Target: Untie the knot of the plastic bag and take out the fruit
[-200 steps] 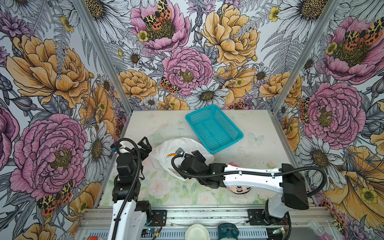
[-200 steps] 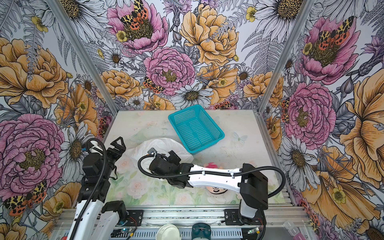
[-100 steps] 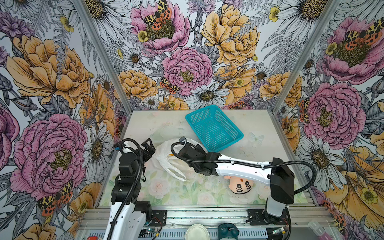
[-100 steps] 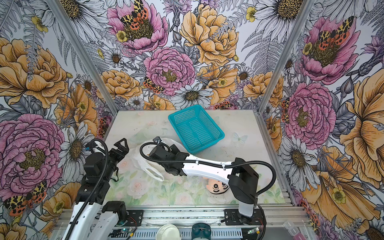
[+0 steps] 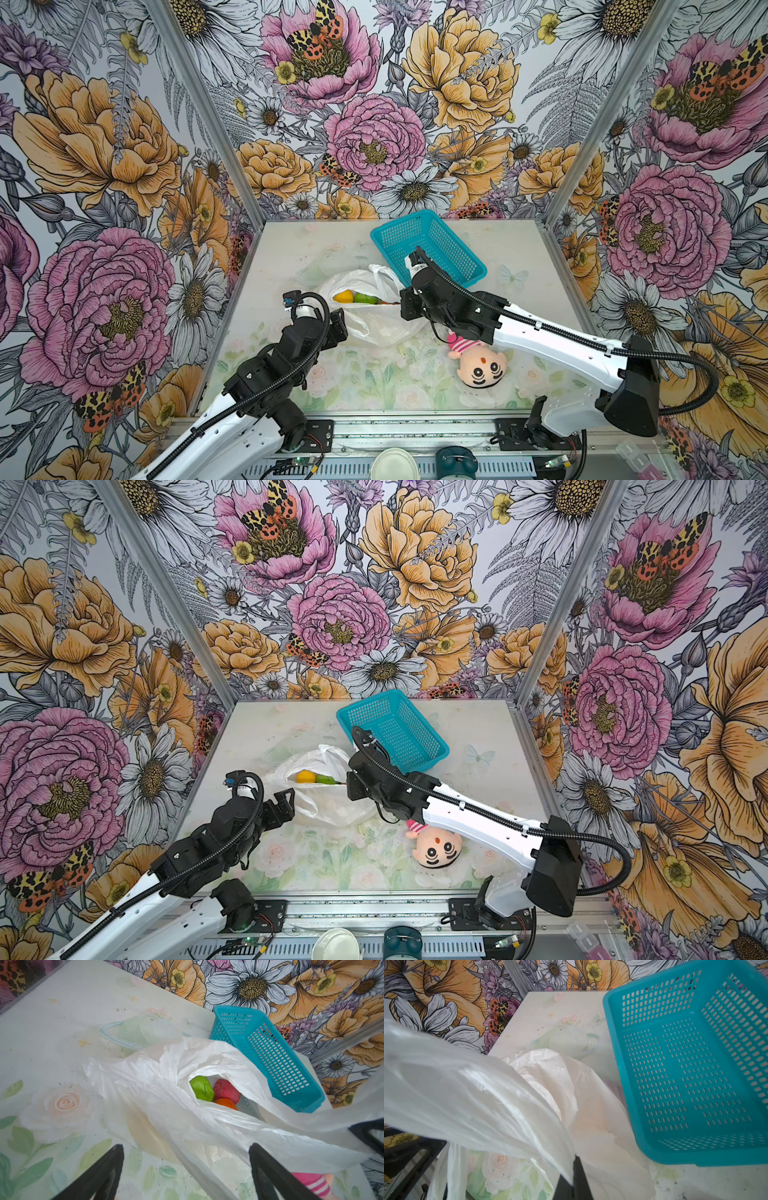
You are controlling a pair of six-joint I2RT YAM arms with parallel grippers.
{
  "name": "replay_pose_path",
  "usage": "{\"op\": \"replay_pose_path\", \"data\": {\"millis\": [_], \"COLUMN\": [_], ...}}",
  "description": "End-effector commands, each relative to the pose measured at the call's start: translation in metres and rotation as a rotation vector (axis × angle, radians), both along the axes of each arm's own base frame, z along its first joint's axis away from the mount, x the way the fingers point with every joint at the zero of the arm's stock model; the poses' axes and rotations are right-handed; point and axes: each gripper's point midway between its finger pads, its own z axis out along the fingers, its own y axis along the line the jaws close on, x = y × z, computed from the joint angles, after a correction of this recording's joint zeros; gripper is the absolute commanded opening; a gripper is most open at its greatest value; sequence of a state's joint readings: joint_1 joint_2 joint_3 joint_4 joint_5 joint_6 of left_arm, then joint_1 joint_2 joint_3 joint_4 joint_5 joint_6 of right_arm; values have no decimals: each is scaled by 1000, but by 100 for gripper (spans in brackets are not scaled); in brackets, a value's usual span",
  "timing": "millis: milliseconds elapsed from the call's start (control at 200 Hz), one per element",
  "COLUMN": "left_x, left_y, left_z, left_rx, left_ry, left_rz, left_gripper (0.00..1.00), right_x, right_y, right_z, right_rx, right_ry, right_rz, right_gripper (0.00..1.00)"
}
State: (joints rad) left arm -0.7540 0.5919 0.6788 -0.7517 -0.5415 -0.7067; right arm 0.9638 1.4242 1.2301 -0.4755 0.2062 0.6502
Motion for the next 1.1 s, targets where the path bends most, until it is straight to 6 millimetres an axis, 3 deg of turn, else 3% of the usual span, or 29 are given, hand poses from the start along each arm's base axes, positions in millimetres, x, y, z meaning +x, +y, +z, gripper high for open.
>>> {"op": "replay_pose_path", "data": {"millis": [0,150,300,435,500,741,886,1096], "left_x": [10,21,20,11,5,-16,-26,-35], "left_y": [6,-20,-29,-37,-46,-64,-74,-95], "left_z": [14,27,32,47,53,58,55,43], "left_rx": [139,240,354,347,353,424,437,493], "left_ry": [-16,1,-25,-97,-148,-233,-244,-208], "left_rz": [48,-69,-133,-184,-237,-304,-350,-426], "left_gripper": [96,96,97,99,99,99,99,99], "right_x": [-9,6,4,19,36,58,68,74], "right_y": [2,-24,-19,-32,-45,-36,-52,-81], "right_z": [3,-5,2,-18,-28,-49,-58,-46], "right_rx": [136,176,202,152,150,156,129,128], "right_ry": [96,115,79,70,72,129,125,74], "right_rz": [38,-26,30,-28,-71,-44,-104,-194], "right_gripper": [0,0,0,0,0,0,0,0]}}
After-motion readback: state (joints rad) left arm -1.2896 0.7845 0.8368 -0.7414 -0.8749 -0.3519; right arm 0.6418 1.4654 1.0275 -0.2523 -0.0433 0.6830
